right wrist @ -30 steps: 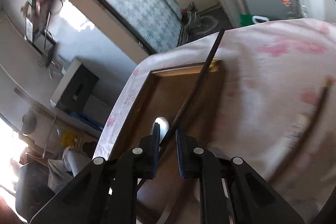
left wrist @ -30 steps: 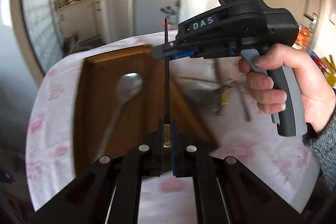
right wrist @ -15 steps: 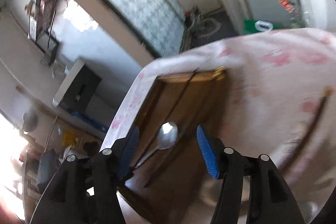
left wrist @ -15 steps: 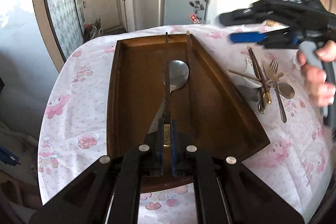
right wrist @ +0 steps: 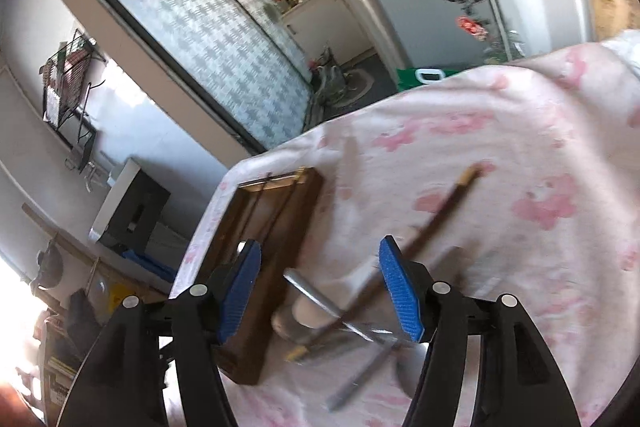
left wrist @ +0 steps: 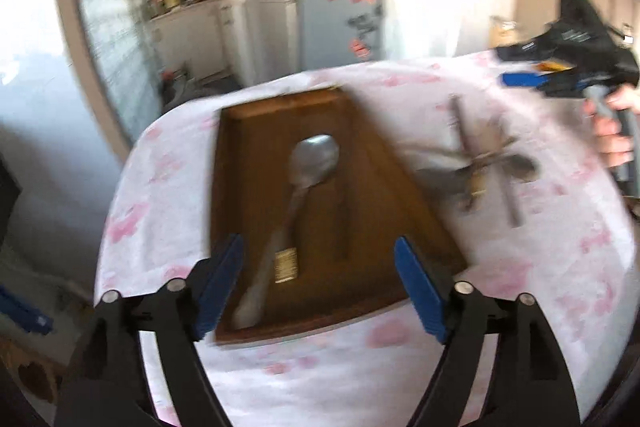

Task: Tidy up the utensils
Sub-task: 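Grasp a third dark chopstick from the pile with the right tool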

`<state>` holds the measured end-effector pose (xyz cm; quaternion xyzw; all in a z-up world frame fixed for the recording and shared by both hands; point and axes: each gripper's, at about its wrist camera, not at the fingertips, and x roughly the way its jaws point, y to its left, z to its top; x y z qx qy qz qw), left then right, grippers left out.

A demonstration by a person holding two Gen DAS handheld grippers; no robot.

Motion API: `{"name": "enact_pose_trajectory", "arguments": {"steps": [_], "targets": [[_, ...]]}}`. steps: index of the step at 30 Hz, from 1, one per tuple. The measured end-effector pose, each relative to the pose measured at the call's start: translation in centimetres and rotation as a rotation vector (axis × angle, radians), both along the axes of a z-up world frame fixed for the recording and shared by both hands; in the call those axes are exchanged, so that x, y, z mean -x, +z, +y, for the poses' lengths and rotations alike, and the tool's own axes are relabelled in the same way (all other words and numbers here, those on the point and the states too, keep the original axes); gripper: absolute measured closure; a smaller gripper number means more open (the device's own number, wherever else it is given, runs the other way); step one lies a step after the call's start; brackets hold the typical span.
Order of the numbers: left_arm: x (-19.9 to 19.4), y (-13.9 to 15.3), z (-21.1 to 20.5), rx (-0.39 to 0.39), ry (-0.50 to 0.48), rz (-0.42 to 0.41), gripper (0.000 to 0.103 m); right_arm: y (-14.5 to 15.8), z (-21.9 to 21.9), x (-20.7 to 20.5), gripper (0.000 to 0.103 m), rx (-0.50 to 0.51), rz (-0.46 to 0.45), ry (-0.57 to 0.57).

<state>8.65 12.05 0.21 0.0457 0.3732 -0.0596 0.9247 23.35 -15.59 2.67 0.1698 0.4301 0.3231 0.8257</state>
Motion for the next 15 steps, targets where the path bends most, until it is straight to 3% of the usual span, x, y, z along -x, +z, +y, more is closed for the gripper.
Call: {"name": "enact_pose_trajectory", "arguments": {"steps": [7,12,15], "targets": [[-1.7,-0.5,-8.9,-0.023,-0.214,-0.04,0.021,-2.4,-2.2,-0.2,0.04,-0.017,0.029,-0.002],[-4.5,-3.0,-12.7,-0.049,-0.271,0.023,0.021,-4.0,-2.7,-0.9,0.04,-0.026,0.049,0.016],[-5.8,-4.2,-13.2,-0.037,-0.268,0.062,0.029,-4.5,-2.9,-1.2,0.04,-0.031,0.053,0.024]]}}
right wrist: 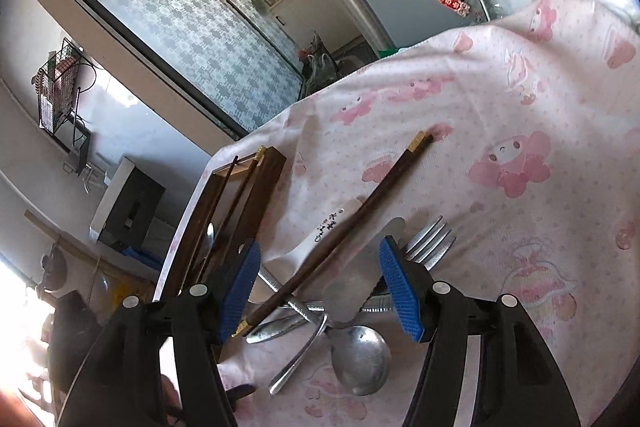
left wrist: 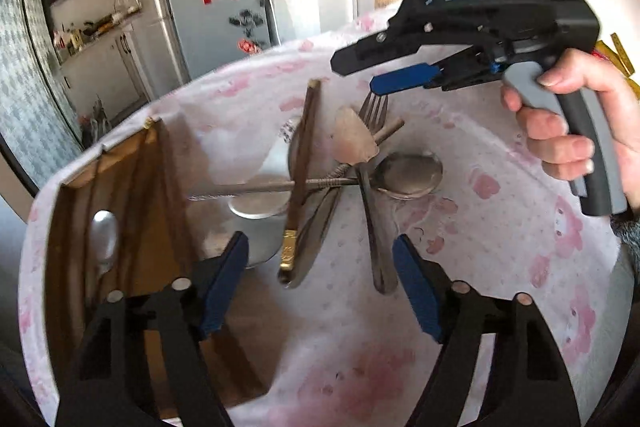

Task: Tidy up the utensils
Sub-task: 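Grasp a third dark chopstick from the pile with the right tool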

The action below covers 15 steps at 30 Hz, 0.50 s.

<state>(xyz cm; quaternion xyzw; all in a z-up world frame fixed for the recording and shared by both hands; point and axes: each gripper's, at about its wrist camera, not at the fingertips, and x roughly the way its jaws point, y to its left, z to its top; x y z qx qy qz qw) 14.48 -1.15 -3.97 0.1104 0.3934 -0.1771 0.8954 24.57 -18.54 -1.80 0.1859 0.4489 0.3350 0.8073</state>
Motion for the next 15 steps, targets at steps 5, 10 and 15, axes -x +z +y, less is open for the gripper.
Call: {"name": "enact_pose_trajectory", "arguments": {"steps": [5,10,15], "targets": [[-1.3,-0.9,0.1,0.002,0.014,0.029,0.035,-0.8,-0.6,-0.4,0.04,0.008,0.013,-0.01],[-1.7,-0.7,0.3,0.009,0.029,0.029,0.05,-1.7,-1.0,-0.7,0.04,0.004,0.035,-0.021],[-2.2,-0.7,-0.3,-0.014,0.037,0.041,0.08,-1.6,-0.7,-0.6,0.04,0.001,0.039,-0.015]]}}
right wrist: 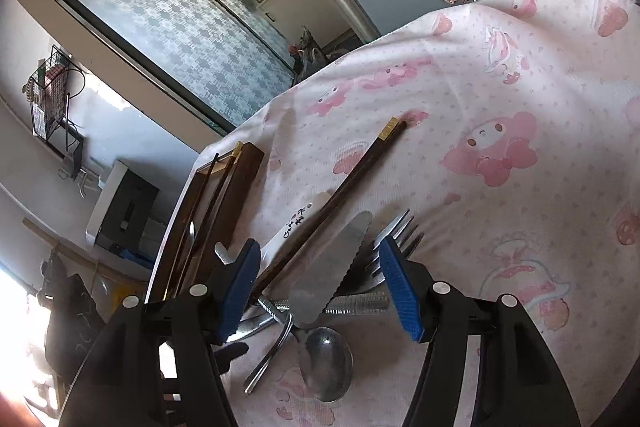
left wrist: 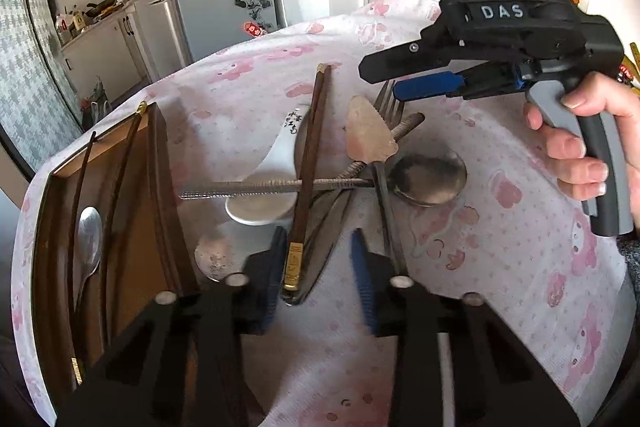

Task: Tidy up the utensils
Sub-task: 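Grasp a third dark chopstick from the pile with the right tool, then place the chopstick in the tray and release it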

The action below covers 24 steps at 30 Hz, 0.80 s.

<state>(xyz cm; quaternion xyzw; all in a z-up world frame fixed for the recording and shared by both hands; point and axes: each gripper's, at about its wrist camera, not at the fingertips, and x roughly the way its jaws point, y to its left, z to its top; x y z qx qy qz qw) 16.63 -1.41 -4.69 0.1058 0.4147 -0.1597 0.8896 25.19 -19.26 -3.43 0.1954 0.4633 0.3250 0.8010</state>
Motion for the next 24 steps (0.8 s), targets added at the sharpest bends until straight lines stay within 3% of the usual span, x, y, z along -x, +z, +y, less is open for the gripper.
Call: {"name": "enact_pose_trajectory", "arguments": {"steps": [1,8,14,16,19,24], "targets": [[-0.1,0.0,0.0,0.001,0.002,-0.001,0.095,0.0,0.1,0.0,0.04,-0.001,0.001,0.002],[0.2,1.8,0.3,0.103,0.004,-0.027,0.096,0.0,1.9,-0.1,0.04,-0.008,0.017,0.03],[1.5,3.5,0.0,0.134,-0.023,-0.062,0.096,-0.2,3.7,-0.4,0.041,0.014,0.031,0.025],[2.0,3.8,-0.1,0.132,-0.029,-0.073,0.096,-0.2,4.2,-0.4,0.049,0.054,0.027,0.003],[2.6,4.0,0.1,0.119,-0.033,-0.087,0.096,-0.3,4.5,-0.2,0.074,0.074,0.019,-0.012],[3.4,3.6,1.3,0.13,-0.035,-0.08,0.096,1.0,5.4,0.7,0.08,0.086,-0.028,-0.018]]}}
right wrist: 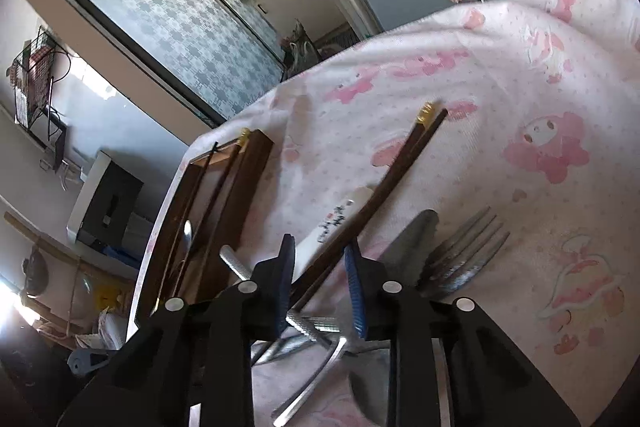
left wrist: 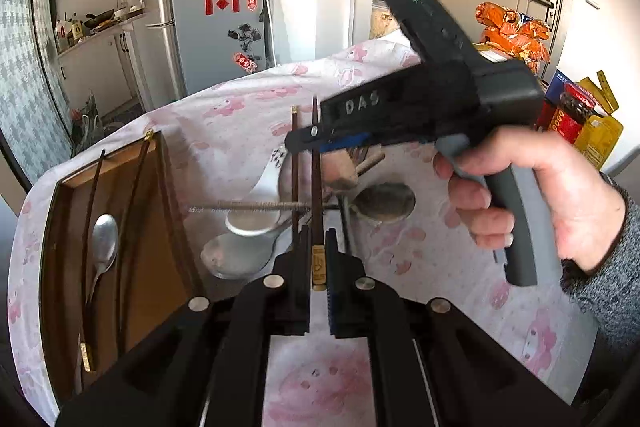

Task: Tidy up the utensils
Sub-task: 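Place the chopstick in the tray and release it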

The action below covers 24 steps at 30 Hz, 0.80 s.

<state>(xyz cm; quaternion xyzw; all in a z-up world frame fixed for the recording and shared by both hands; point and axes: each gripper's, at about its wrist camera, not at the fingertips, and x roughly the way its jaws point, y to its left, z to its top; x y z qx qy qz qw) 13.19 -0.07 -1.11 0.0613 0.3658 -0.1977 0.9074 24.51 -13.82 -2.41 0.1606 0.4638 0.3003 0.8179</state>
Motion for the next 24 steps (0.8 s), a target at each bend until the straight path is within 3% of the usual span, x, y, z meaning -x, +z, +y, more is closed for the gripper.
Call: {"name": "enact_pose_trajectory", "arguments": {"steps": [11,18,24], "targets": [[3.4,0.7,8.5,0.024,0.118,-0.027,0.096,3.1,10.5,2.0,0.084,0.031,-0.071,0.135],[4.2,-0.4,13.9,0.003,0.215,-0.004,0.096,1.3,18.0,1.9,0.084,0.042,-0.045,0.208],[3.9,-1.7,16.7,0.015,0.255,0.04,0.094,0.2,20.8,1.8,0.082,0.101,-0.035,0.236]]}}
